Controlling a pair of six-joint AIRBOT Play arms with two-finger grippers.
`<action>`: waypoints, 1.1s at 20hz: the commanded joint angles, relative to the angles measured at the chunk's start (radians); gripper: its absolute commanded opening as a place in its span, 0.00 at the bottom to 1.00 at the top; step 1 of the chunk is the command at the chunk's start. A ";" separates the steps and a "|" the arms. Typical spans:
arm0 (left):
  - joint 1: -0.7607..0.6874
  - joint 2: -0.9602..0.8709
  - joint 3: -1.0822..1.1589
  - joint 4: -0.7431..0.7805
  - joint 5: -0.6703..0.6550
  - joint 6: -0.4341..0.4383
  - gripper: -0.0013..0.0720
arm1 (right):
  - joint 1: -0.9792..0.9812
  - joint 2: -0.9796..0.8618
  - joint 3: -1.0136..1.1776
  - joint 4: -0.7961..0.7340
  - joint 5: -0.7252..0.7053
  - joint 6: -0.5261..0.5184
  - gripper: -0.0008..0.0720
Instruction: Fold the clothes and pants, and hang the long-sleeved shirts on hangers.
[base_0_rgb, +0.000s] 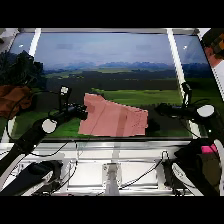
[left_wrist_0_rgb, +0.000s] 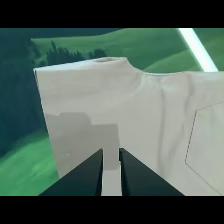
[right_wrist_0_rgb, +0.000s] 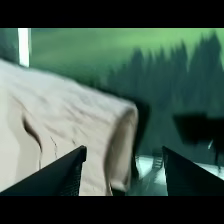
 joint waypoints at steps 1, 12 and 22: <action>0.000 0.005 0.003 -0.005 -0.001 -0.003 0.18 | -0.042 -0.167 0.044 0.053 0.228 -0.085 0.82; 0.000 0.005 0.003 -0.086 0.000 -0.003 0.18 | -0.040 -0.443 0.044 0.244 0.150 -0.287 0.96; 0.000 0.005 0.003 -0.086 0.000 -0.003 0.18 | 0.166 -0.467 0.044 0.246 0.031 -0.304 0.95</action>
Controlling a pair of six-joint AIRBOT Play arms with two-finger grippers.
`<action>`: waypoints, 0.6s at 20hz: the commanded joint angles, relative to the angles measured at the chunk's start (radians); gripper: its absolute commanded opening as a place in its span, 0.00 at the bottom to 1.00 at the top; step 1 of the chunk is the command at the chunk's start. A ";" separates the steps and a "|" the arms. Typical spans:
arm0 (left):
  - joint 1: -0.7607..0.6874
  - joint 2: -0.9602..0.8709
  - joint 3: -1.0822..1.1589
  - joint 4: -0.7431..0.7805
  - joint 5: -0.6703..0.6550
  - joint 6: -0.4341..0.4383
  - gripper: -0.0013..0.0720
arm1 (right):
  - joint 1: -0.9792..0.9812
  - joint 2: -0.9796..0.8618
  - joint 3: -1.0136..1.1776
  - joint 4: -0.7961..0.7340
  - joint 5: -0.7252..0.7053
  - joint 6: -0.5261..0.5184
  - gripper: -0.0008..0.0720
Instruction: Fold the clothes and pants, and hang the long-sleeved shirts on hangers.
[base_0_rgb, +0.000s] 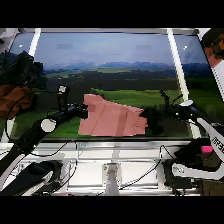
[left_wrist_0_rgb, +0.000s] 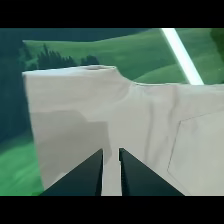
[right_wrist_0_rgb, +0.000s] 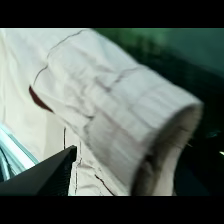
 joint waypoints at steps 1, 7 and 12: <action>0.000 0.001 0.001 0.000 0.000 0.000 0.18 | 0.103 -0.005 -0.001 -0.021 -0.055 -0.007 0.95; 0.000 0.001 0.001 0.000 0.000 0.000 0.18 | 0.211 0.000 0.100 -0.023 -0.112 -0.077 0.20; 0.000 0.005 0.002 0.000 0.037 0.001 0.18 | 0.206 0.033 0.364 -0.110 -0.126 -0.049 0.03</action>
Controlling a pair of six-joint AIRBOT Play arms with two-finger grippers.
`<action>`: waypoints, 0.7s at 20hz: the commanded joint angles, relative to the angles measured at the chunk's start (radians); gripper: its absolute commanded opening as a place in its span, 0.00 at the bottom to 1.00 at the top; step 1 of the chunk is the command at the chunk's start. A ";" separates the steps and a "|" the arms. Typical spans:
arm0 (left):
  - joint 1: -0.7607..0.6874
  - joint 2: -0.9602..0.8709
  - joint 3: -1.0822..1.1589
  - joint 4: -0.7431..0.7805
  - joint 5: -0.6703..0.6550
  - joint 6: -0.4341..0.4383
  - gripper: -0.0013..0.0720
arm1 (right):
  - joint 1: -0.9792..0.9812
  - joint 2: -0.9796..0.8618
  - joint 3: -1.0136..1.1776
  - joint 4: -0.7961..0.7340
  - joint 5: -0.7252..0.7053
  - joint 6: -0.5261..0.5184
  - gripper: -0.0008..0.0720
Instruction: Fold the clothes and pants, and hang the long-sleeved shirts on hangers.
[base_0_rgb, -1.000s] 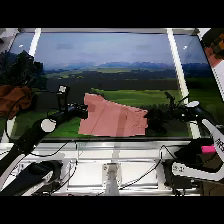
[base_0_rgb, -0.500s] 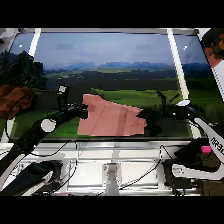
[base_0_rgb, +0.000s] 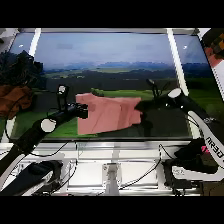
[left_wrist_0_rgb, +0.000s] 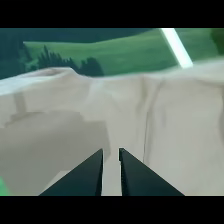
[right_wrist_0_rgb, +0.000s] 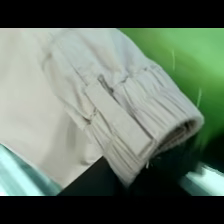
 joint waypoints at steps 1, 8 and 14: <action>0.000 0.006 0.002 0.000 0.038 0.001 0.18 | -0.006 0.036 0.177 -0.097 -0.050 0.060 0.03; 0.000 0.010 0.002 0.000 0.080 0.000 0.18 | -0.229 0.171 0.346 -0.266 -0.202 0.218 0.03; 0.000 0.010 0.002 0.000 0.080 0.000 0.18 | -0.605 0.235 0.347 -0.285 -0.211 0.353 0.03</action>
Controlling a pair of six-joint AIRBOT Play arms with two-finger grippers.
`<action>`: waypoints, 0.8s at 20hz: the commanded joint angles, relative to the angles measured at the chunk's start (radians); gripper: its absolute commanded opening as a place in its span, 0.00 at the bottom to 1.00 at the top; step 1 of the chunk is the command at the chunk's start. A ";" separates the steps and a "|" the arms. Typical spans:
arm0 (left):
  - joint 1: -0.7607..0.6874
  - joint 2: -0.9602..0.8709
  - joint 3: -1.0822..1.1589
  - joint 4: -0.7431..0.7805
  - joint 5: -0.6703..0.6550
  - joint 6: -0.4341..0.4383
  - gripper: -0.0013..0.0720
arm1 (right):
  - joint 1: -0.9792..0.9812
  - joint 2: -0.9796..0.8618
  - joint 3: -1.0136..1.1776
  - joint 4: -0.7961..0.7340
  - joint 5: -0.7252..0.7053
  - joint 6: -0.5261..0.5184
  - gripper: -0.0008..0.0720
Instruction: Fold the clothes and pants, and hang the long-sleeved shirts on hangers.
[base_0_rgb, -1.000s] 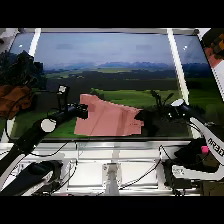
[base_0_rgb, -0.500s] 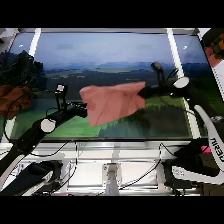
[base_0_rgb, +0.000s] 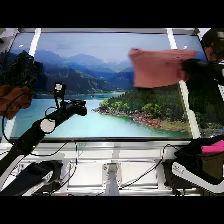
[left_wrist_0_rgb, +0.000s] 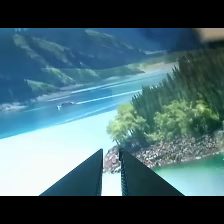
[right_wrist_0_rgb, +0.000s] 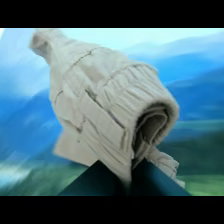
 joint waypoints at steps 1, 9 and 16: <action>0.000 0.000 0.001 0.000 0.002 0.000 0.18 | -0.237 0.017 0.008 -0.019 -0.013 0.138 0.03; 0.000 0.000 0.001 0.001 0.002 0.001 0.18 | -0.724 -0.041 -0.110 -0.135 0.160 0.528 0.03; 0.000 0.000 0.001 0.000 0.002 0.000 0.18 | -0.842 -0.018 -0.309 -0.343 0.256 0.731 0.03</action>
